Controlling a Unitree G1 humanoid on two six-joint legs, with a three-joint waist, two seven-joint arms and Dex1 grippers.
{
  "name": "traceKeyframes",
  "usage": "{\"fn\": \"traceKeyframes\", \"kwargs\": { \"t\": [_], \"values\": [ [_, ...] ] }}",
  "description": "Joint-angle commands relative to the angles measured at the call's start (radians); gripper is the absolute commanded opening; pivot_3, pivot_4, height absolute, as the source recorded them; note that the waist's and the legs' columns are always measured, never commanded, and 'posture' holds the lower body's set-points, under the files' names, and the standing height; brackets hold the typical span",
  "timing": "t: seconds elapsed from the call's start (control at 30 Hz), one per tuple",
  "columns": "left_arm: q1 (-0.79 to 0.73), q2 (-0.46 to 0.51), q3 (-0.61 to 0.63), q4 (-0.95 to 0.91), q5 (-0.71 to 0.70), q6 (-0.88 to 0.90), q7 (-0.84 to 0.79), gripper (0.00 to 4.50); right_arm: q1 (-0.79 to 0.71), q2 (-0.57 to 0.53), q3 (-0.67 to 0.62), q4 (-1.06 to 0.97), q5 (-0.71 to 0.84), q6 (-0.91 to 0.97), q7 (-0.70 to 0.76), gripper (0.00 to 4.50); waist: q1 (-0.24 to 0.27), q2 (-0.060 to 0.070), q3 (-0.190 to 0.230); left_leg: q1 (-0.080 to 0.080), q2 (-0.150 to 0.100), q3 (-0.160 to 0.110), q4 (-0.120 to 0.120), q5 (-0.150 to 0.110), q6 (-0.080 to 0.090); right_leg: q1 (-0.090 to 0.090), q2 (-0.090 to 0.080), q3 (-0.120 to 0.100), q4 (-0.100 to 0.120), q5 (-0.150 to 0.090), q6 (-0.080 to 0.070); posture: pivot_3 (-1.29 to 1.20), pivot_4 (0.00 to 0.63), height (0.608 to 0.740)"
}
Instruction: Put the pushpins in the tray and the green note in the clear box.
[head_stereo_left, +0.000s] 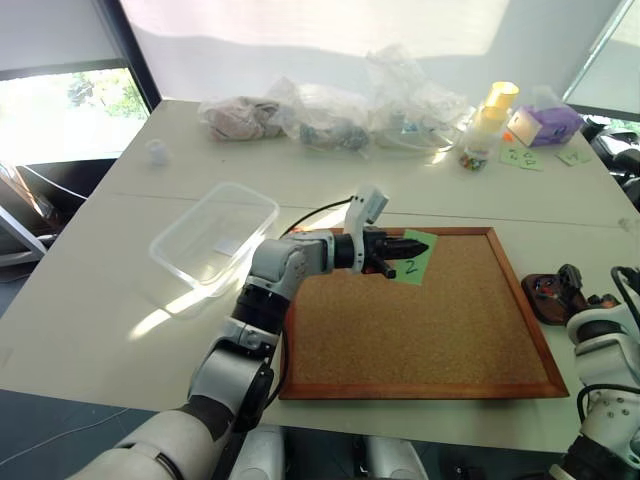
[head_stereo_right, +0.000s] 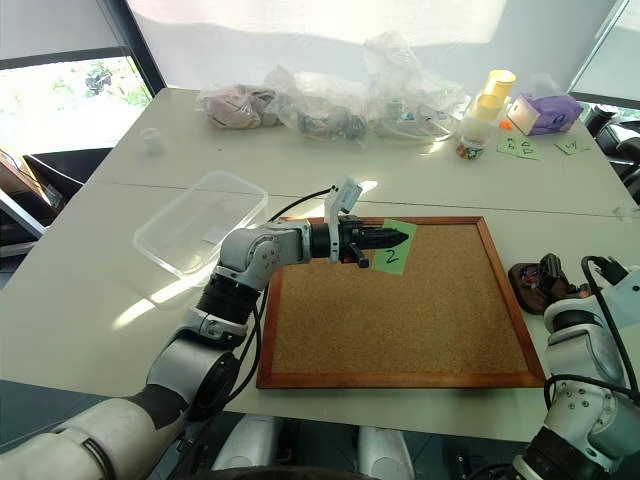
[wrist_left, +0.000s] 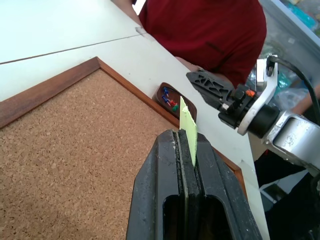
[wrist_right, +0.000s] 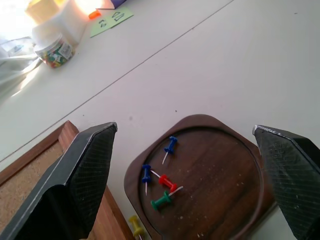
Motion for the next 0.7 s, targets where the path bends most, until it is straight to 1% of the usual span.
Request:
{"fn": "traceKeyframes", "kwargs": {
  "t": [0.03, 0.07, 0.1, 0.17, 0.27, 0.37, 0.43, 0.53, 0.63, 0.7],
  "values": [
    [-0.009, 0.018, -0.030, -0.062, 0.014, -0.054, -0.011, 0.00, 0.060, -0.072, 0.065, -0.090, -0.037, -0.030, 0.066, 4.46, -0.001, 0.000, 0.000, 0.000, 0.000, 0.000, 0.000, 0.000, 0.000, 0.000, 0.000, 0.000, 0.000, 0.000, 0.000, 0.00, 0.150, 0.740],
    [-0.014, 0.027, -0.029, -0.077, 0.014, -0.060, -0.006, 0.00, 0.083, -0.095, 0.099, -0.116, -0.046, -0.040, 0.103, 4.46, -0.001, 0.001, 0.000, 0.000, 0.000, 0.000, 0.000, 0.000, 0.000, 0.000, 0.000, 0.000, 0.000, 0.000, 0.000, 0.00, 0.150, 0.740],
    [-0.020, 0.044, -0.027, -0.095, 0.021, -0.070, 0.003, 0.00, 0.097, -0.113, 0.127, -0.157, -0.023, -0.036, 0.145, 4.46, -0.004, 0.001, 0.000, 0.000, 0.000, 0.000, 0.000, 0.000, 0.000, 0.000, 0.000, 0.001, 0.000, 0.000, 0.000, 0.00, 0.150, 0.740],
    [-0.028, 0.093, -0.019, -0.141, 0.033, -0.077, 0.012, 0.00, 0.104, -0.133, 0.159, -0.241, 0.075, -0.012, 0.209, 4.46, -0.017, 0.001, 0.000, 0.000, 0.000, 0.000, 0.000, 0.000, 0.000, 0.000, 0.001, 0.001, 0.000, 0.000, 0.000, 0.00, 0.150, 0.740],
    [-0.040, 0.200, 0.007, -0.222, 0.036, -0.037, 0.021, 0.00, 0.115, -0.197, 0.211, -0.368, 0.238, 0.048, 0.300, 4.46, -0.026, 0.002, 0.000, 0.004, 0.001, 0.000, -0.001, 0.000, 0.000, 0.000, 0.005, 0.005, 0.002, 0.000, 0.000, 0.00, 0.150, 0.740],
    [-0.075, 0.350, 0.017, -0.288, 0.063, 0.010, 0.027, 0.00, 0.123, -0.281, 0.269, -0.445, 0.369, 0.096, 0.359, 4.46, -0.024, 0.001, 0.001, 0.007, 0.002, 0.000, -0.002, 0.000, 0.000, 0.002, 0.007, 0.009, 0.002, 0.000, 0.000, 0.00, 0.150, 0.740],
    [-0.098, 0.444, 0.020, -0.322, 0.062, 0.043, 0.010, 0.00, 0.127, -0.330, 0.308, -0.469, 0.406, 0.112, 0.386, 4.46, -0.020, 0.000, 0.001, 0.008, 0.001, 0.000, -0.002, 0.000, 0.000, 0.002, 0.007, 0.010, 0.002, 0.000, 0.000, 0.00, 0.150, 0.740],
    [-0.133, 0.631, 0.013, -0.338, 0.098, 0.048, -0.043, 0.00, 0.112, -0.389, 0.376, -0.486, 0.418, 0.117, 0.416, 4.46, -0.016, -0.002, 0.002, 0.006, 0.000, 0.000, -0.002, 0.000, 0.000, 0.002, 0.005, 0.011, 0.000, 0.000, 0.000, 0.00, 0.150, 0.740],
    [-0.145, 0.833, -0.010, -0.295, 0.149, 0.036, -0.124, 0.00, 0.072, -0.405, 0.444, -0.478, 0.420, 0.103, 0.437, 4.46, -0.020, -0.004, 0.003, 0.005, 0.000, 0.000, -0.001, 0.000, 0.000, 0.002, 0.005, 0.011, 0.000, 0.000, 0.000, 0.00, 0.150, 0.740],
    [-0.118, 0.911, -0.023, -0.282, 0.143, 0.035, -0.188, 0.00, 0.043, -0.400, 0.491, -0.468, 0.400, 0.092, 0.445, 4.46, -0.023, -0.004, 0.004, 0.006, 0.001, 0.000, -0.002, 0.000, 0.000, 0.001, 0.006, 0.011, 0.001, 0.000, 0.000, 0.00, 0.150, 0.740]
  ]
}}
